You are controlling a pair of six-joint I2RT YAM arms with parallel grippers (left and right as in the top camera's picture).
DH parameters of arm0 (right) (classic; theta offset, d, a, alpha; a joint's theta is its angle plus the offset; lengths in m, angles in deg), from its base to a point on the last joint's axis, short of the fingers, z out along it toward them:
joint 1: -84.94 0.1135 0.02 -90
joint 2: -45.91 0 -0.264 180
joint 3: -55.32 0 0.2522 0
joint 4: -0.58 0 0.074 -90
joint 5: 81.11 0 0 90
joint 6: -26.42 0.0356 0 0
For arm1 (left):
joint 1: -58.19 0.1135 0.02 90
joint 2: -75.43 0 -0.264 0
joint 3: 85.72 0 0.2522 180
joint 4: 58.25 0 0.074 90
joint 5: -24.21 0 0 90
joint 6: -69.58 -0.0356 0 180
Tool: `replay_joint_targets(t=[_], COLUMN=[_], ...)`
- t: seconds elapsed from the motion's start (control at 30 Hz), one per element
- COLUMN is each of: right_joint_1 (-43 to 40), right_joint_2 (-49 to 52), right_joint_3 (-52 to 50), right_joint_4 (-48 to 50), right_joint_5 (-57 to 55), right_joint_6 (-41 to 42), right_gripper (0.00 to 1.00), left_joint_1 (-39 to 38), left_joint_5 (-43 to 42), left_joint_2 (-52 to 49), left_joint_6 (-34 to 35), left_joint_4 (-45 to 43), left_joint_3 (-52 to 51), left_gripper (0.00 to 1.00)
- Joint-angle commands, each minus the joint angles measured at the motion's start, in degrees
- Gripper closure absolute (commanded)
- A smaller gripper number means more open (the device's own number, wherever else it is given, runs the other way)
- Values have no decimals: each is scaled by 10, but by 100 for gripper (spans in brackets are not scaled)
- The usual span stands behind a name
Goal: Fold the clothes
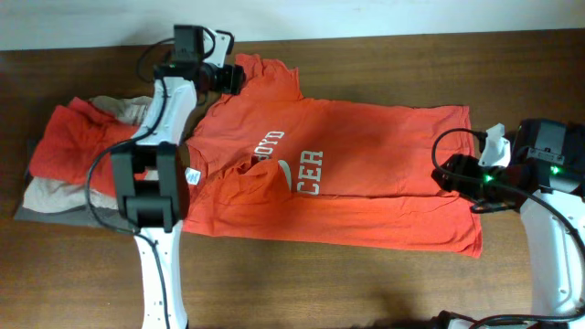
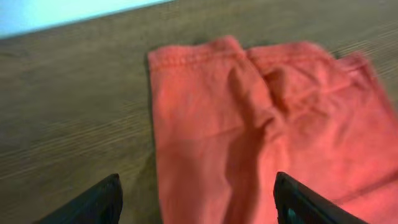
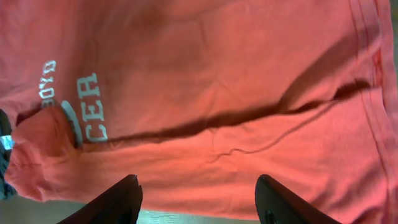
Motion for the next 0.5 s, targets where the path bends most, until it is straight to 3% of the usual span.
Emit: replay_joint_targets(t=[0.0, 0.23, 0.47], right_joint_1=[-3, -3, -3], right_joint_2=[-7, -7, -7], right_joint_3=[11, 11, 10], right_joint_4=[-10, -15, -17], right_joint_5=[-30, -40, -43], right_joint_6=[-9, -9, -9], right_gripper=[37, 38, 43], left_joint_1=[-1, -5, -19], left_joint_5=[-20, -34, -40], left_joint_2=[-26, -63, -75], left_joint_6=[6, 24, 32], left_joint_4=[-35, -84, -113], left_joint_3=[18, 18, 18], left_gripper=[23, 24, 32])
